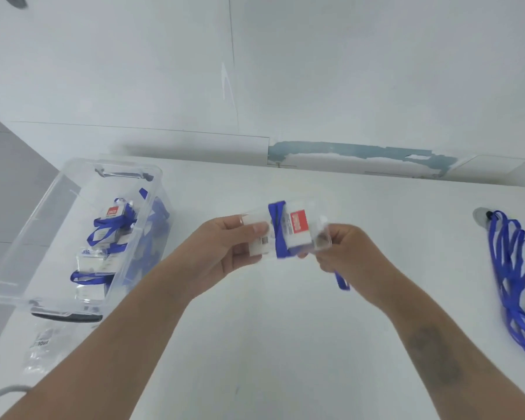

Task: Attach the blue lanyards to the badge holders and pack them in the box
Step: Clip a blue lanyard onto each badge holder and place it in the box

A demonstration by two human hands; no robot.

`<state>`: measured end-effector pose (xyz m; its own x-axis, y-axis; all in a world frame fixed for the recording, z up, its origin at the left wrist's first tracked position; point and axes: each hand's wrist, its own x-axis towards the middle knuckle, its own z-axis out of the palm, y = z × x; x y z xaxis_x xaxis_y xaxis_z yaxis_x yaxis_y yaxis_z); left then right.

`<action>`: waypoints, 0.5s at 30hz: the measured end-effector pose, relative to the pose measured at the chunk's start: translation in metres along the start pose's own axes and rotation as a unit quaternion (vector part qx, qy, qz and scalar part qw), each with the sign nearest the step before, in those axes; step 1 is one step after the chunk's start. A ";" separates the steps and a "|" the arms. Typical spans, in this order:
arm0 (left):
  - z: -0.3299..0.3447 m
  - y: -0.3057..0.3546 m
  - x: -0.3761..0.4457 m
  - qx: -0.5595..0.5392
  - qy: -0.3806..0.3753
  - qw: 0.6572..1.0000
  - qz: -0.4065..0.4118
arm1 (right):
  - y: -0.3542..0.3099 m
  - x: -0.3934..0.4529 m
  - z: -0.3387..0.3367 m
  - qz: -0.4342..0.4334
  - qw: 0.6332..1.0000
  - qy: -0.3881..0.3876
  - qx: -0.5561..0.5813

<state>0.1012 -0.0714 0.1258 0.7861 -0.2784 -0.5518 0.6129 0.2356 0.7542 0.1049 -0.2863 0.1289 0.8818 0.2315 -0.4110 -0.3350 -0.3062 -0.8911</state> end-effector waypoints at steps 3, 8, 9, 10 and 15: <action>0.001 -0.004 0.006 -0.006 0.122 0.992 0.022 | 0.001 -0.014 0.020 0.003 0.997 -0.015 -0.076; 0.001 -0.013 0.008 0.146 0.251 0.954 0.072 | -0.012 -0.030 0.022 -0.059 0.935 0.025 -0.348; 0.001 -0.013 0.007 0.182 0.248 0.948 0.080 | -0.019 -0.031 0.019 -0.076 0.922 0.039 -0.377; 0.001 -0.013 0.006 0.220 0.230 0.944 0.083 | -0.028 -0.031 0.015 -0.095 0.916 0.044 -0.388; 0.006 -0.003 -0.007 0.362 0.018 0.932 0.025 | -0.053 -0.016 -0.007 -0.073 0.951 -0.017 -0.300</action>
<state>0.0931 -0.0757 0.1296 0.8221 -0.2493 -0.5118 0.3718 -0.4457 0.8143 0.1105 -0.2807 0.1840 0.8896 0.3388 -0.3064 0.0493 -0.7380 -0.6729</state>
